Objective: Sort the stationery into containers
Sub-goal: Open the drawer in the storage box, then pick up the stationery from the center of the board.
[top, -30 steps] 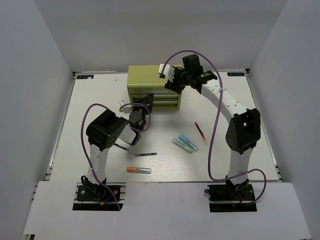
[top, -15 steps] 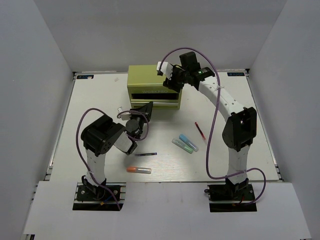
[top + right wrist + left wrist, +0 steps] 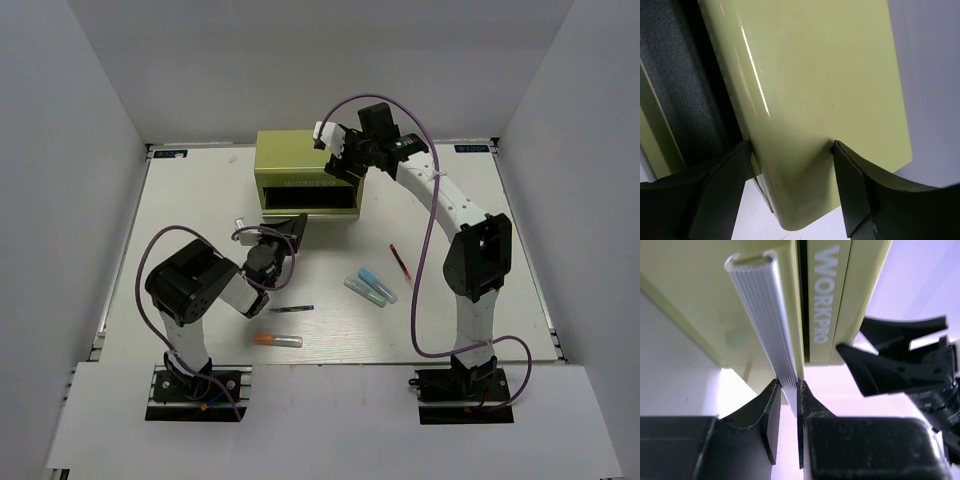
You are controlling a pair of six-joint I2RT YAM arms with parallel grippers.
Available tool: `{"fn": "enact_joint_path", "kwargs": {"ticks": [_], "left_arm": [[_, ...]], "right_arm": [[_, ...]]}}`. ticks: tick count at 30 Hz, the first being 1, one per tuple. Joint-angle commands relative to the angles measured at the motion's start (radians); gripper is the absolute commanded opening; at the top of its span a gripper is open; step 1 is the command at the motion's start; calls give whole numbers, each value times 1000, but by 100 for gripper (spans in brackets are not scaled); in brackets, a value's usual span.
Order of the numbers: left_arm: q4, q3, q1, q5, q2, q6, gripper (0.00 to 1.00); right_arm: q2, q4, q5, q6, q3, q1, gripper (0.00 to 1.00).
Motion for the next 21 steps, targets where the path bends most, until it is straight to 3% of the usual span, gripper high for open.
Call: {"fn": "enact_joint_path", "kwargs": {"ticks": [1, 2, 3, 6, 9, 14, 18, 21], "left_arm": [[-65, -16, -12, 44, -80, 51, 6], [-100, -16, -12, 57, -103, 51, 13], [-123, -16, -3, 58, -116, 51, 35], [-234, -5, 7, 80, -178, 64, 67], [-315, -5, 7, 81, -217, 99, 77], [-351, -5, 7, 93, -287, 128, 80], [-482, -26, 7, 126, -390, 156, 81], [-668, -26, 7, 165, -471, 217, 83]], "right_arm": [[44, 16, 64, 17, 11, -13, 72], [41, 11, 53, 17, 7, -16, 74], [9, 6, 35, 15, -5, -11, 79], [-51, 22, -4, 14, -65, -13, 85], [-127, 43, -16, 14, -131, -11, 89], [-235, 52, -21, 8, -189, -14, 90], [-350, 71, -33, 9, -277, -16, 90], [-489, 129, -38, 14, -395, -18, 90]]}}
